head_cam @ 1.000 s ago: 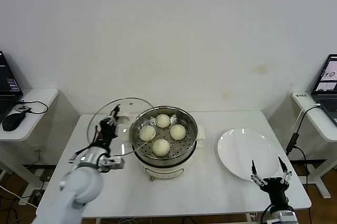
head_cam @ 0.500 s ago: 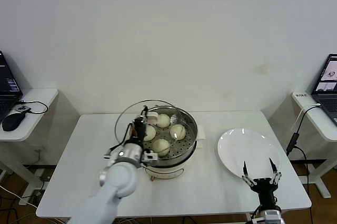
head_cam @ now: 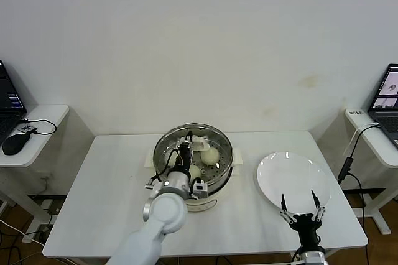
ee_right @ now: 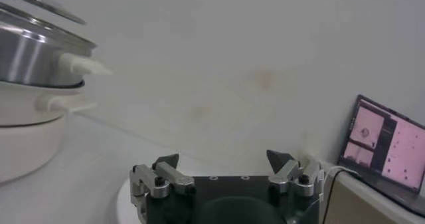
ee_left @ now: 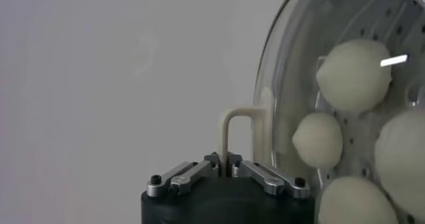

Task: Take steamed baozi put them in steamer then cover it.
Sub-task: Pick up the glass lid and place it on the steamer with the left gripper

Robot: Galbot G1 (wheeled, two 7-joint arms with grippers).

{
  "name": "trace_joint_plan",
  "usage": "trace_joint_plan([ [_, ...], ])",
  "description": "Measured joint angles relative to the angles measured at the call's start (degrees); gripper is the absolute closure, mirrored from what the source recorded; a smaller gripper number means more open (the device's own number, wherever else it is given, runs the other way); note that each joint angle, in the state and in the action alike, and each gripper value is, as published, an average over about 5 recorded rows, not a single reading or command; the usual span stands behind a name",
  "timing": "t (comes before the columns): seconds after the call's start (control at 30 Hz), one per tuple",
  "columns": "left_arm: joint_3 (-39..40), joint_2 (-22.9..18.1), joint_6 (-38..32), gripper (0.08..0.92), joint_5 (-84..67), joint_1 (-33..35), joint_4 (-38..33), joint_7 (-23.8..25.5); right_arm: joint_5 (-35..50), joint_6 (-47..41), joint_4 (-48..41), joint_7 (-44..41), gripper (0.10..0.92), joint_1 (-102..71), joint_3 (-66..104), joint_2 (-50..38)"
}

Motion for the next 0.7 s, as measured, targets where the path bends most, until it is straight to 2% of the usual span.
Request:
trace_joint_plan([
  [0.7,-0.74,-2.74,-0.98,0.846,2.43,0.51,3.02,-0.34,-0.51,0.81,-0.21,-0.03,0.203,-0.53,-1.01,0.16],
])
